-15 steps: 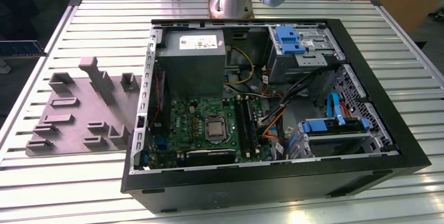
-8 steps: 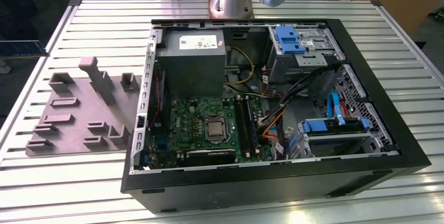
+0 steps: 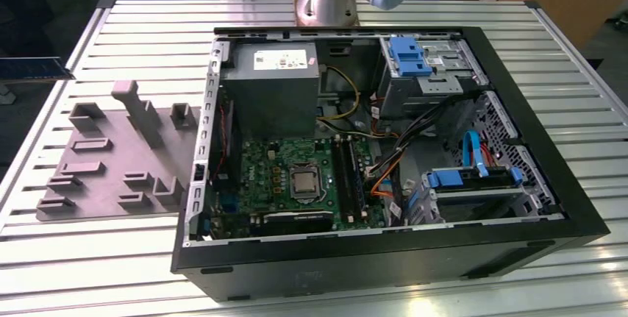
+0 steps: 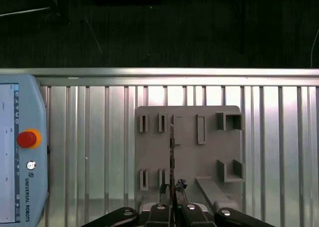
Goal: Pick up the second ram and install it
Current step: 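Pick up the second ram and move it above second insertion slot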
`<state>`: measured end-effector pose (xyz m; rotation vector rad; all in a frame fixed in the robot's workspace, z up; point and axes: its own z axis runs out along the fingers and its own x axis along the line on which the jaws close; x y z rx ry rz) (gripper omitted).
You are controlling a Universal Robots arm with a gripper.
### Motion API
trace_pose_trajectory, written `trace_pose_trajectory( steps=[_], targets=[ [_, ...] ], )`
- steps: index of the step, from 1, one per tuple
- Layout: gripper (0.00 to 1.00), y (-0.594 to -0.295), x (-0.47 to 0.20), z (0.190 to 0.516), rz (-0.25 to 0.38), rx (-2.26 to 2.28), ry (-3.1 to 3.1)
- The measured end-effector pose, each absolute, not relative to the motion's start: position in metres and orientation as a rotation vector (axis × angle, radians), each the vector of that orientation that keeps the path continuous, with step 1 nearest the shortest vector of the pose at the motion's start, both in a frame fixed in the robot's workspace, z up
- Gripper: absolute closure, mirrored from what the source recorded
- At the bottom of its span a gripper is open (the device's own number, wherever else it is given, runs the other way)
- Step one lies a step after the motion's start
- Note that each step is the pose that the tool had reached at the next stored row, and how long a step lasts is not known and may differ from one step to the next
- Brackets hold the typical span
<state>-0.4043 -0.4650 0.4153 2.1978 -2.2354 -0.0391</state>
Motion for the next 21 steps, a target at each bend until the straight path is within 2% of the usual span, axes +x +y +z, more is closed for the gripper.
trace_pose_trajectory(
  steps=[21],
  targets=[
    [0.86,-0.465,-0.3938,0.4153,-0.039,2.198,-2.235]
  ],
)
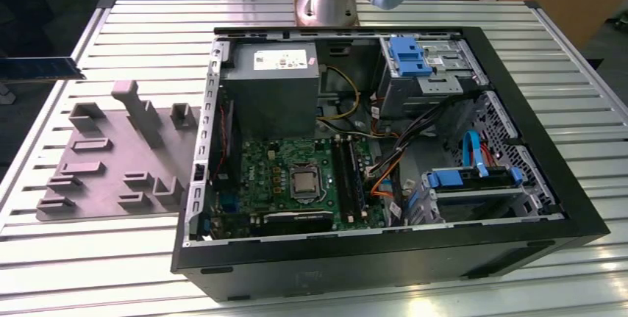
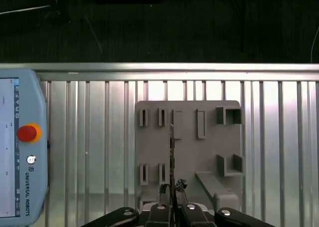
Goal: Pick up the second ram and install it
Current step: 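Pick up the second ram and move it above second insertion slot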
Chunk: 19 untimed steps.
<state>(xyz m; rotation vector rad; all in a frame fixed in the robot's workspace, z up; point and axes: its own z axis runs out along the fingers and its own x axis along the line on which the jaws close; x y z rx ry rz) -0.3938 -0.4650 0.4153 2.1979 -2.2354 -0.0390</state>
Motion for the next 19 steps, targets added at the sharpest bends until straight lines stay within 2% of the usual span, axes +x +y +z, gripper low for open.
trace_pose_trajectory(
  steps=[19],
  targets=[
    [0.86,-0.465,-0.384,0.4153,-0.039,2.198,-2.235]
  ],
)
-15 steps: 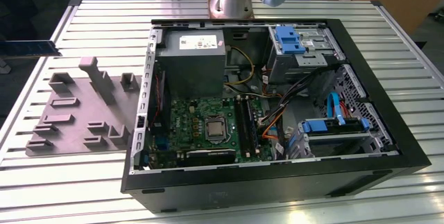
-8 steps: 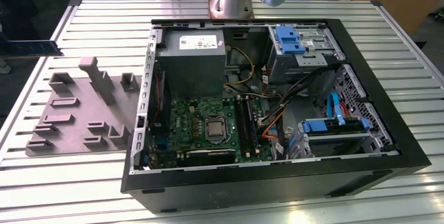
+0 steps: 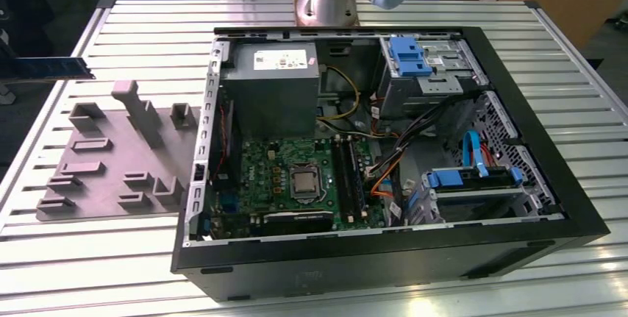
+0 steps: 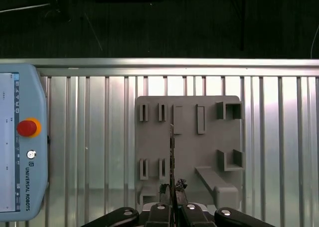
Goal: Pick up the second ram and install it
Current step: 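Pick up the second ram and move it above second insertion slot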
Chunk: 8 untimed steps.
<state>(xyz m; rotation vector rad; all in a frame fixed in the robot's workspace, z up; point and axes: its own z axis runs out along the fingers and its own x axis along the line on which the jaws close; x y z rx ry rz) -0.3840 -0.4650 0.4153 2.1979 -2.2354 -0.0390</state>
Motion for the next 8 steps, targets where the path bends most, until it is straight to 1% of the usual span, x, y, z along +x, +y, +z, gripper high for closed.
trace_pose_trajectory(
  steps=[8],
  targets=[
    [0.86,-0.465,-0.3793,0.4154,-0.039,2.198,-2.235]
  ],
)
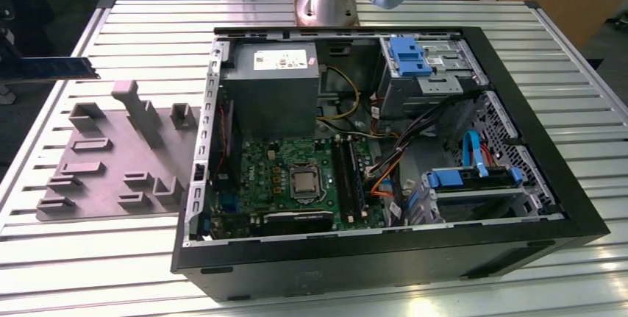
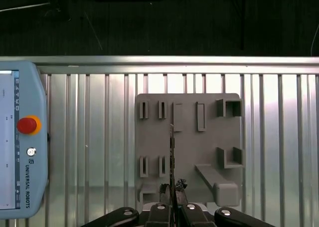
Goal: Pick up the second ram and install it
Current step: 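Pick up the second ram and move it above second insertion slot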
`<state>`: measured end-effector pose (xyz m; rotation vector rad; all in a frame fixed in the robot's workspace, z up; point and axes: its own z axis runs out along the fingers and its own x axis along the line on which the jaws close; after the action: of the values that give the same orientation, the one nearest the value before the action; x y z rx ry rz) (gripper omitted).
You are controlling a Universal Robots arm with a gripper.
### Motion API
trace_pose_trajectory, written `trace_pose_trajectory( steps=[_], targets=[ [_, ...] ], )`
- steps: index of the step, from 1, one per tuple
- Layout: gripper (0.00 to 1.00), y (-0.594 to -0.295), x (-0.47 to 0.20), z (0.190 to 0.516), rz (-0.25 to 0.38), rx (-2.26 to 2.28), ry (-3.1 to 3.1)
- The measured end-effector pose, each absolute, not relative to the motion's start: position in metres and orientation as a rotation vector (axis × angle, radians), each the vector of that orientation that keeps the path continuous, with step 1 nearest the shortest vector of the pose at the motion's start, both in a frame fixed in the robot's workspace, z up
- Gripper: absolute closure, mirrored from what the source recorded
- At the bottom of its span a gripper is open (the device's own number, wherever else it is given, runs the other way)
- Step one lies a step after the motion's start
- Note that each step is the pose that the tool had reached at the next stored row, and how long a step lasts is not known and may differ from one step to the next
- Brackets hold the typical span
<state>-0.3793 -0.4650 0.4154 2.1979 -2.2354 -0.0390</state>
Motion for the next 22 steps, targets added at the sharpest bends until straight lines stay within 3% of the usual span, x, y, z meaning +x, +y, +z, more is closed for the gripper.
trace_pose_trajectory(
  steps=[22],
  targets=[
    [0.86,-0.465,-0.368,0.415,-0.039,2.198,-2.235]
  ],
)
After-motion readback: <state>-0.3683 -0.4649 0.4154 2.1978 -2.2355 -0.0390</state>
